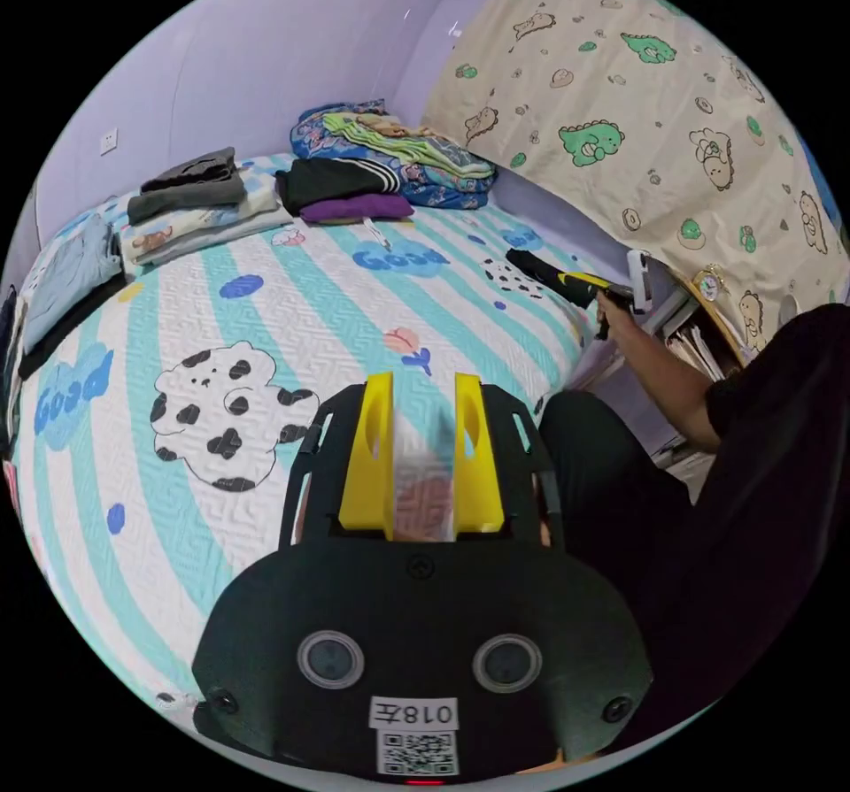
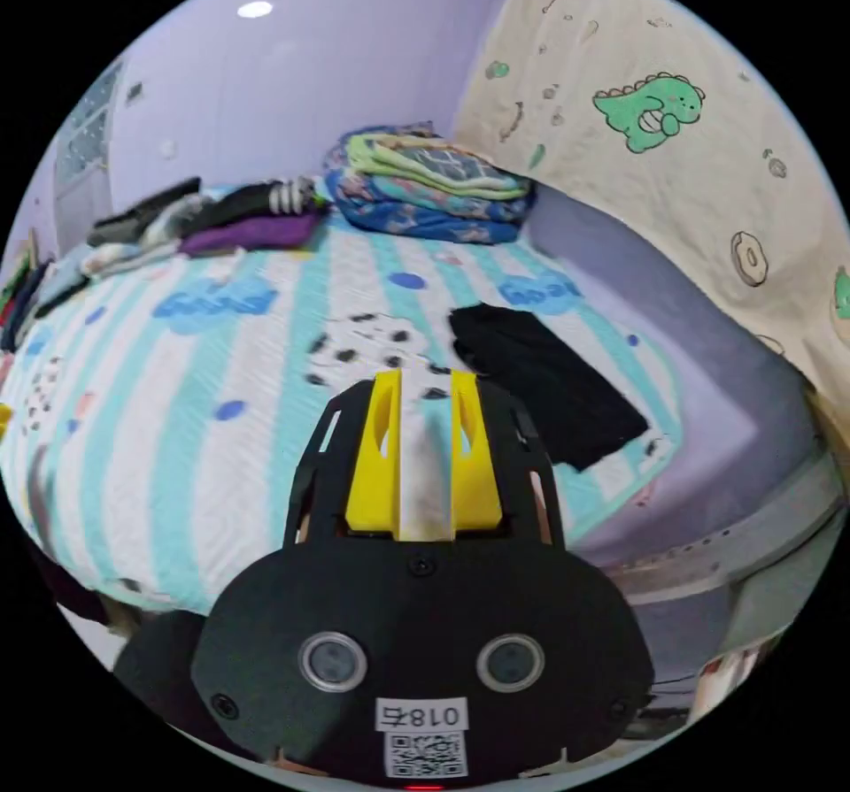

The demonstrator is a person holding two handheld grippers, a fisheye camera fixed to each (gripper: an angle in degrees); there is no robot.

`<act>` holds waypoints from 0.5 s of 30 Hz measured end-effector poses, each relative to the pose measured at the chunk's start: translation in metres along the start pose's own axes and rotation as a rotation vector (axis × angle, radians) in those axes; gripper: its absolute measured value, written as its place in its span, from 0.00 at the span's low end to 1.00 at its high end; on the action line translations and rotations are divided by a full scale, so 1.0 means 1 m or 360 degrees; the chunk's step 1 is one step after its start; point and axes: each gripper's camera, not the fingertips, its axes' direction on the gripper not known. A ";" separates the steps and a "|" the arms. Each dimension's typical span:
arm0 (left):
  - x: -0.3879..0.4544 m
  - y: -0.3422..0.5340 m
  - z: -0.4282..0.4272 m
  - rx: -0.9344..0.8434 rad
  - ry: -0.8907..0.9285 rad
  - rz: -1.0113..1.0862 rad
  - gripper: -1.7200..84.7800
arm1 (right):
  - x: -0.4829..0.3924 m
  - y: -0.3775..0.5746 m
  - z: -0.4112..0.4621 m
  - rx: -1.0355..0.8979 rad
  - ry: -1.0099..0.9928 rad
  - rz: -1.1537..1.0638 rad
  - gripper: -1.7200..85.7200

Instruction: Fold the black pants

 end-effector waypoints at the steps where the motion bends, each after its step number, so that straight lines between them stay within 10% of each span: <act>1: 0.005 -0.002 -0.005 -0.0013 -0.0012 -0.0009 0.14 | 0.006 -0.003 0.009 -0.0022 0.0035 -0.0020 0.13; 15: 0.020 -0.010 -0.094 0.0071 -0.0195 -0.0151 0.12 | 0.105 -0.068 0.124 -0.0700 -0.0180 -0.0013 0.07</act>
